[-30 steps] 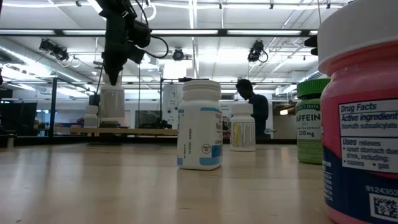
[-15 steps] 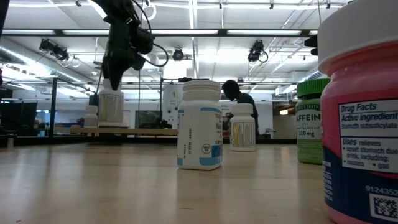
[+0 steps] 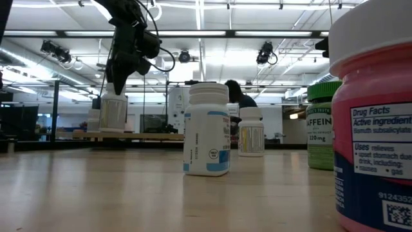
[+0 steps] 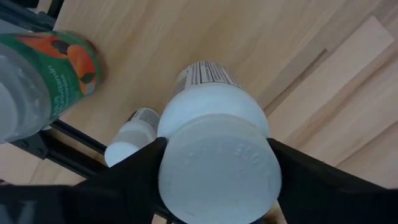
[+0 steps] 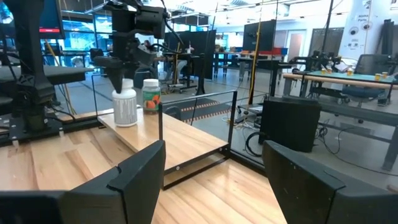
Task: Pick and place medicine bottles onto shelf by color
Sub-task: Put the white pill bottle on the shelf
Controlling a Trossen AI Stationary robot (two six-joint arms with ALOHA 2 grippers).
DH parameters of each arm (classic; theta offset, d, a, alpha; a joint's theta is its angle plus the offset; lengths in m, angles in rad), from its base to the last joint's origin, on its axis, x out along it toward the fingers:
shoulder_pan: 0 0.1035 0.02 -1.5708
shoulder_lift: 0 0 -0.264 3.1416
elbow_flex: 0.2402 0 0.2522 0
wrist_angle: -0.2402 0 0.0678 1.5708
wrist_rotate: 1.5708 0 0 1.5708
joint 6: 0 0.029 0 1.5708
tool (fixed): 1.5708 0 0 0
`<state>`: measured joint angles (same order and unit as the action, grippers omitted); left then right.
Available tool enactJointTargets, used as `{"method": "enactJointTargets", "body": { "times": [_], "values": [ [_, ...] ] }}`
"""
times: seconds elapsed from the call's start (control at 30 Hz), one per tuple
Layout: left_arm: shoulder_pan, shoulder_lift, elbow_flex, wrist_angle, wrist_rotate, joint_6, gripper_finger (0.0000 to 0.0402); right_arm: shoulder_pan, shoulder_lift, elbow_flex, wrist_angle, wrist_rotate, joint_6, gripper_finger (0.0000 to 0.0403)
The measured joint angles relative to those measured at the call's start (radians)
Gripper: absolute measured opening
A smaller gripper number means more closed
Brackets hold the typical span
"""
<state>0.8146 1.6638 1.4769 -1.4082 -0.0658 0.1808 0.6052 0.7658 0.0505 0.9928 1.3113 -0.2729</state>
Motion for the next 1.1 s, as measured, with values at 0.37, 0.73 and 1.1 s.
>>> {"method": "enactJointTargets", "body": {
  "times": [0.37, 0.73, 1.1],
  "values": [
    [0.0, 0.0, 0.0, -0.004, 0.0, -0.009, 0.029, 0.001, 0.0, 0.0, 0.0, 0.0, 0.011, 0.0274],
    [0.0, -0.002, 0.146, -0.104, -0.001, 0.012, 0.0291, -0.004, 0.0, 0.0, 0.009, 0.004, 0.001, 0.0275],
    [-0.083, -0.022, 0.482, -0.16, -0.002, -0.105, 0.0291, -0.008, 0.0, 0.0, 0.029, 0.004, -0.027, 0.0275]
  ]
}}
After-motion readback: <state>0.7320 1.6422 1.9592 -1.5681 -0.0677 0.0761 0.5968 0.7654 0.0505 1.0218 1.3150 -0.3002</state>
